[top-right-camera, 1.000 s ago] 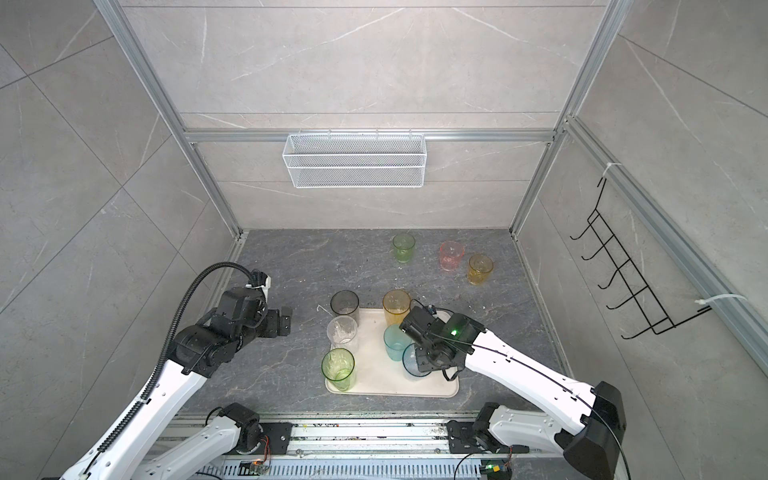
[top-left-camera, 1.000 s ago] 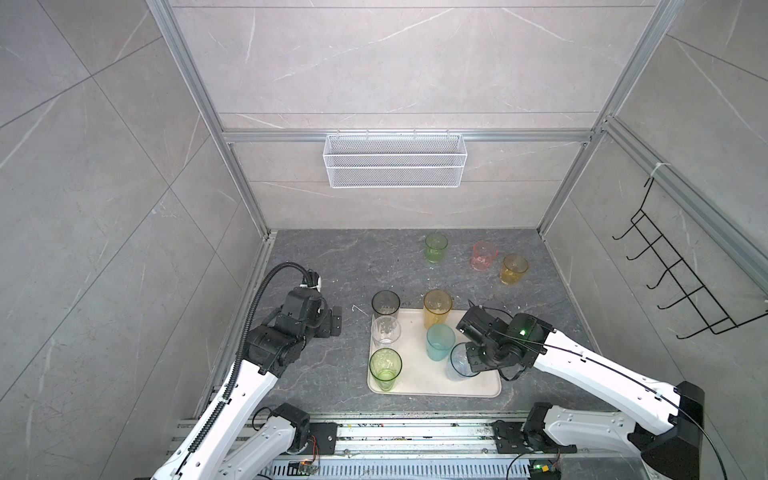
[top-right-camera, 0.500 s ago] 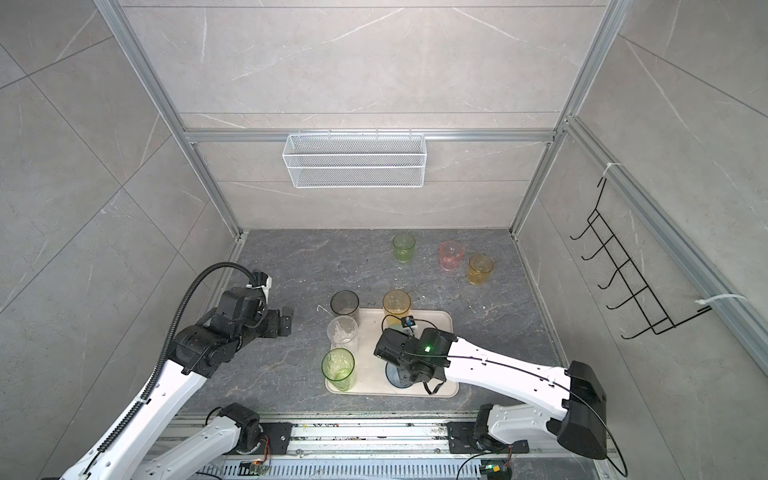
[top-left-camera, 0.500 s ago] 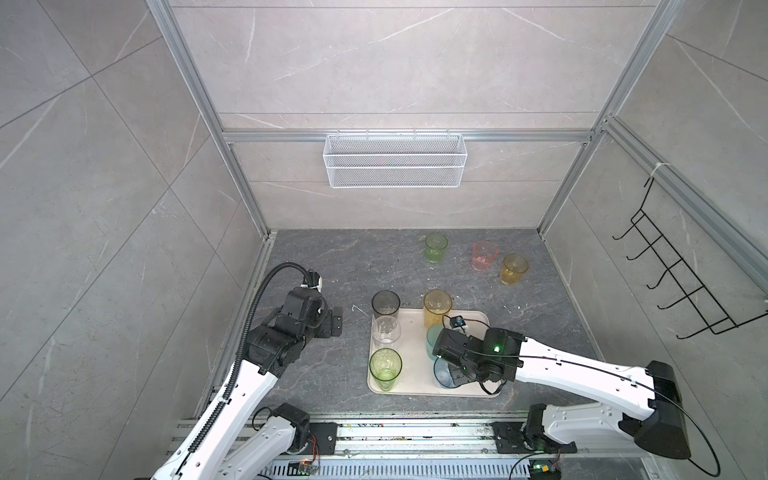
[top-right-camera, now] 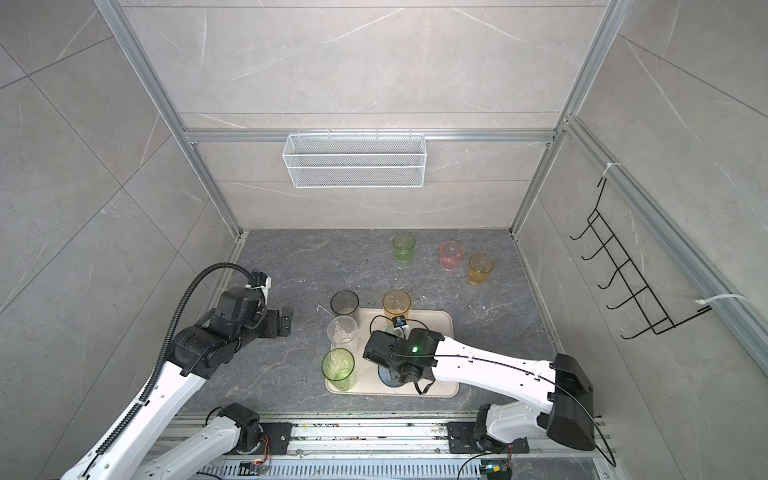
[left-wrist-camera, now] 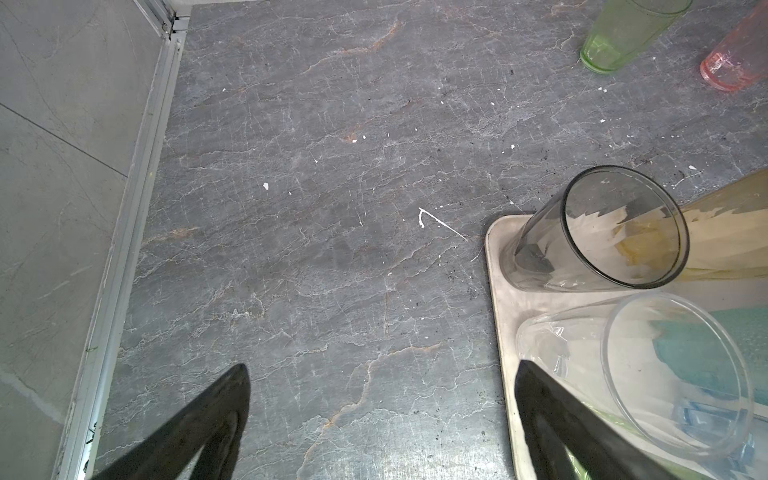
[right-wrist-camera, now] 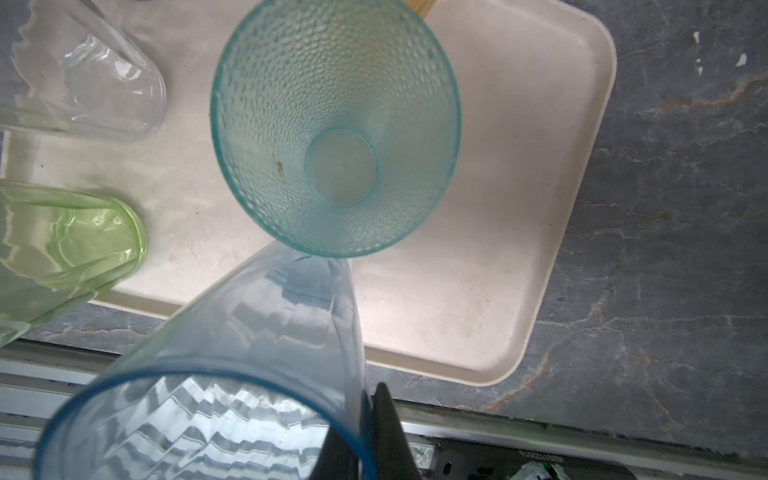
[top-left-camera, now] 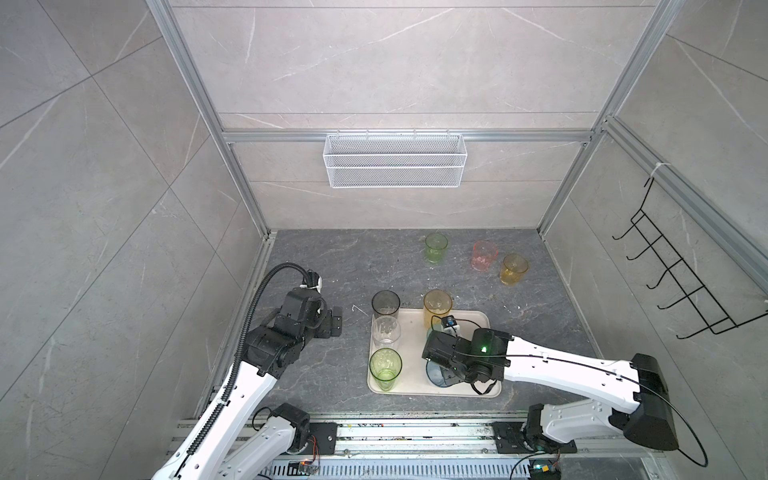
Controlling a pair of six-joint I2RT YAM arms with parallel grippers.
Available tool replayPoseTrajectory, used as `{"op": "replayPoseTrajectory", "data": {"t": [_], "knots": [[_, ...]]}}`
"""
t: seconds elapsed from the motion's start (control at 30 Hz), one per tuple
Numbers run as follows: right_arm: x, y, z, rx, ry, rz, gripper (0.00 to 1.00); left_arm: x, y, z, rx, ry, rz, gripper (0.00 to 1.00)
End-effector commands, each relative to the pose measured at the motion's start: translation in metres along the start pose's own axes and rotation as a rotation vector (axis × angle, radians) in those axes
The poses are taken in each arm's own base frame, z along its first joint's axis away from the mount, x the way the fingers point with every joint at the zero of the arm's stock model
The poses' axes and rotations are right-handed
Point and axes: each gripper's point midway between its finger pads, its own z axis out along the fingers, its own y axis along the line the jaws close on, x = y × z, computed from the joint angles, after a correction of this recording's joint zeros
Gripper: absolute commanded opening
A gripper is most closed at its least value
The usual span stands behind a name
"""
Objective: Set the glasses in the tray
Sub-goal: 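Lower the blue cup onto the tray beside the teal cup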
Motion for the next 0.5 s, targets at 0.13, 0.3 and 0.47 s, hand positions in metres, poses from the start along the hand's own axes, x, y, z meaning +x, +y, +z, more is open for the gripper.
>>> {"op": "replayPoseTrajectory", "data": {"t": [0.13,0.3,0.47], "knots": [[0.001,0.002,0.002,0.053,0.041,-0.039,0.30,-0.007,-0.002,-0.006,0.017,-0.027,-0.014,0.99],[-0.005,0.002,-0.006,0.046,0.022,-0.036,0.35,-0.007,-0.001,-0.005,0.010,-0.024,-0.013,0.99],[-0.013,-0.004,-0.020,0.065,-0.003,-0.043,0.42,-0.007,0.000,-0.005,0.002,-0.025,-0.013,0.99]]}}
